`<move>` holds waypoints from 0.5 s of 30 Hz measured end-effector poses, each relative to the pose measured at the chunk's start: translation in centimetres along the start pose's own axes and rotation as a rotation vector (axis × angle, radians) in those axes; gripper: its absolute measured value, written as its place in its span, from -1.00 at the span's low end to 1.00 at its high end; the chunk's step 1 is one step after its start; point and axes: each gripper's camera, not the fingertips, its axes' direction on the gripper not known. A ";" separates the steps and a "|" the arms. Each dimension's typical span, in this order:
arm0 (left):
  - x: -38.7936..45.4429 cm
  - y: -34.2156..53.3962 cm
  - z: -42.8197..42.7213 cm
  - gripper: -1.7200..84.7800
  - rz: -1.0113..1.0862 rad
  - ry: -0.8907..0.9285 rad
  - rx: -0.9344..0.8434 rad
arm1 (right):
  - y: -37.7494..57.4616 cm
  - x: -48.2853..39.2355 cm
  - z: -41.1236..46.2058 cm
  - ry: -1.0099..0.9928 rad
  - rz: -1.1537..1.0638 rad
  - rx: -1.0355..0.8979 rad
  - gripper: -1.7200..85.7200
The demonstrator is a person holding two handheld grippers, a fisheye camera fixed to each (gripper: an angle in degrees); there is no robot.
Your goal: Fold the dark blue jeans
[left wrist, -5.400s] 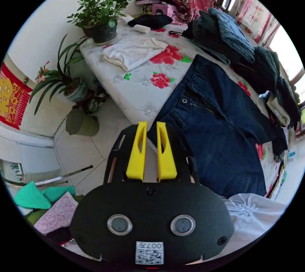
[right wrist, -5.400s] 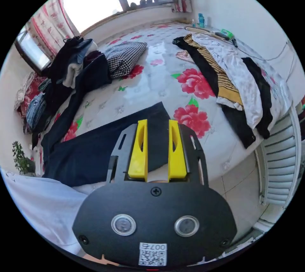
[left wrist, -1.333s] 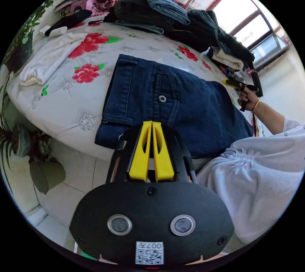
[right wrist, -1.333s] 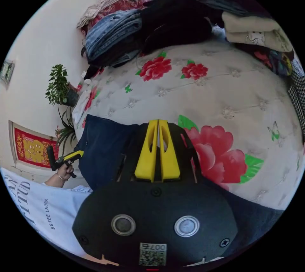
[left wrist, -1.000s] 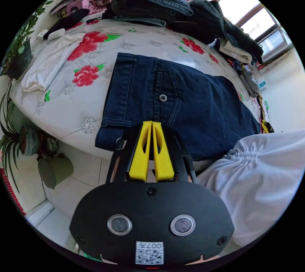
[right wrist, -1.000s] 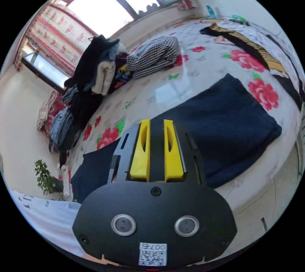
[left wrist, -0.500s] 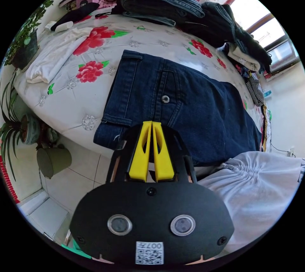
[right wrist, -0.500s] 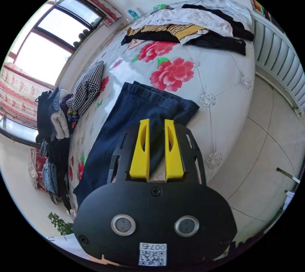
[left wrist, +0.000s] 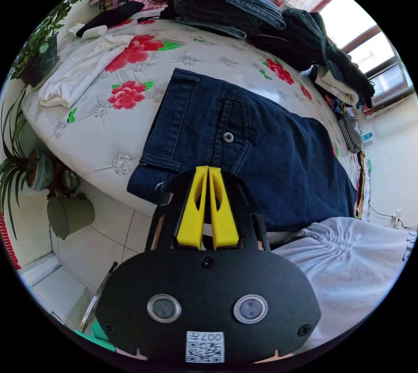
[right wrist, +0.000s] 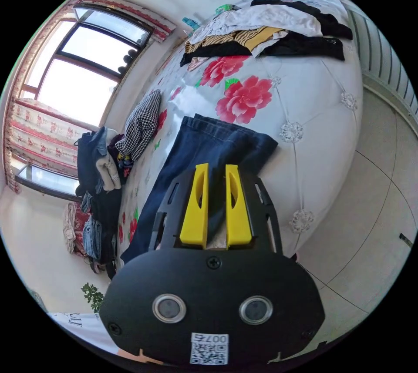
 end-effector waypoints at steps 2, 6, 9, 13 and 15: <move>-0.3 0.0 -0.1 -0.98 -0.012 0.003 0.001 | -0.2 -1.5 -1.4 -0.019 -0.050 0.026 -0.95; -1.1 0.2 -0.4 -0.98 -0.032 0.013 0.014 | 0.9 -3.8 -5.0 0.034 -0.208 0.094 -0.95; -1.5 0.3 -0.4 -0.98 -0.016 0.005 0.033 | 2.2 -1.9 -4.1 0.105 -0.172 0.033 -0.94; -2.7 0.2 -0.7 -0.98 -0.018 0.031 0.031 | 4.3 2.3 -4.7 0.102 0.074 0.088 -0.85; -3.7 1.0 -1.8 -0.98 -0.043 0.069 0.086 | 5.5 2.6 -5.4 0.084 0.083 0.159 -0.80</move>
